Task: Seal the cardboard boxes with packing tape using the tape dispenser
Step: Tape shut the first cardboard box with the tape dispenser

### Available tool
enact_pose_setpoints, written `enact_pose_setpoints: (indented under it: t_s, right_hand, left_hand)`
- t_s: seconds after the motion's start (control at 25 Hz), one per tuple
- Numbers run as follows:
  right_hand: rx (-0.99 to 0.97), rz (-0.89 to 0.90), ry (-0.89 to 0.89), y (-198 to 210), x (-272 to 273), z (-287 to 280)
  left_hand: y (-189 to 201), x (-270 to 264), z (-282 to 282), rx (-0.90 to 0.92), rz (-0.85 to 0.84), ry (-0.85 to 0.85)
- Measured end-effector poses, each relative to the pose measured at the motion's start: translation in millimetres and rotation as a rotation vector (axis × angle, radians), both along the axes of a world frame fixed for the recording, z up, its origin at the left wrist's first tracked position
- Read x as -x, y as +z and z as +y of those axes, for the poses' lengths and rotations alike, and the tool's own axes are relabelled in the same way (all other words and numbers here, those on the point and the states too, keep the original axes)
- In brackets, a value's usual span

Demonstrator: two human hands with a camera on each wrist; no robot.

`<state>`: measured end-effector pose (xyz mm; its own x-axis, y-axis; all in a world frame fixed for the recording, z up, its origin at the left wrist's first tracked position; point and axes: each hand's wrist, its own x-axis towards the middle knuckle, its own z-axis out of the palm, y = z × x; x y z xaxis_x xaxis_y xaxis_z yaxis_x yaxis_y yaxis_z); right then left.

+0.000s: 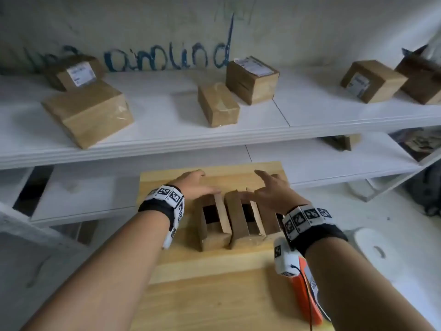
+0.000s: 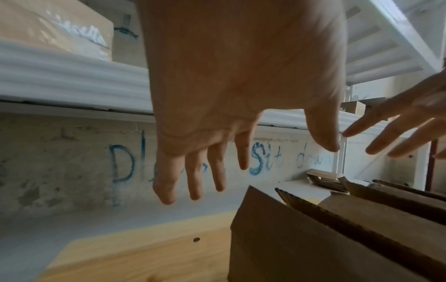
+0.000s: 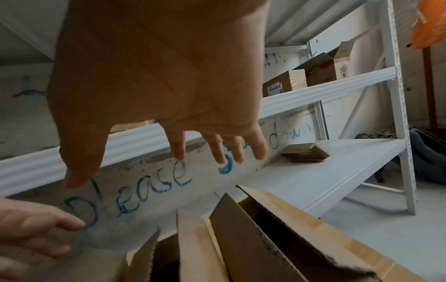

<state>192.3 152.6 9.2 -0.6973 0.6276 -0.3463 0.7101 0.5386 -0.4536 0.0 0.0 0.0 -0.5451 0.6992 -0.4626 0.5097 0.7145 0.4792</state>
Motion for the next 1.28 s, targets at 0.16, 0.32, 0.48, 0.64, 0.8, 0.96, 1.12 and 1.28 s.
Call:
enact_pose_setpoints:
  t_s: [0.16, 0.32, 0.48, 0.64, 0.8, 0.96, 1.12, 1.28]
  right_hand:
    - [-0.002, -0.125, 0.027, -26, -4, 11]
    - [-0.056, 0.037, -0.019, -45, -14, 11]
    - [-0.200, 0.133, 0.020, -59, -28, -14]
    - [-0.218, 0.335, 0.013, -71, -63, -58]
    - [-0.242, 0.524, 0.138, -66, -90, -118]
    - [-0.121, 0.487, 0.242, -82, -97, -171]
    - [-0.083, 0.291, 0.268, -99, -87, -188]
    - [-0.121, 0.184, 0.343, -105, -81, -194]
  left_hand:
    - [-22, 8, 15, 0.129, 0.030, -0.104]
    - [-40, -1, 17, 0.101, 0.034, -0.131]
    - [-93, -25, 10, -0.111, 0.078, -0.146]
    - [-114, -54, -32, -0.339, 0.067, -0.024]
    - [-111, -73, -88, -0.425, 0.138, 0.059]
    - [-116, -90, -115, -0.382, 0.166, 0.055]
    - [-117, -108, -116, -0.213, 0.315, -0.028]
    - [-119, -119, -123, -0.131, 0.426, -0.035]
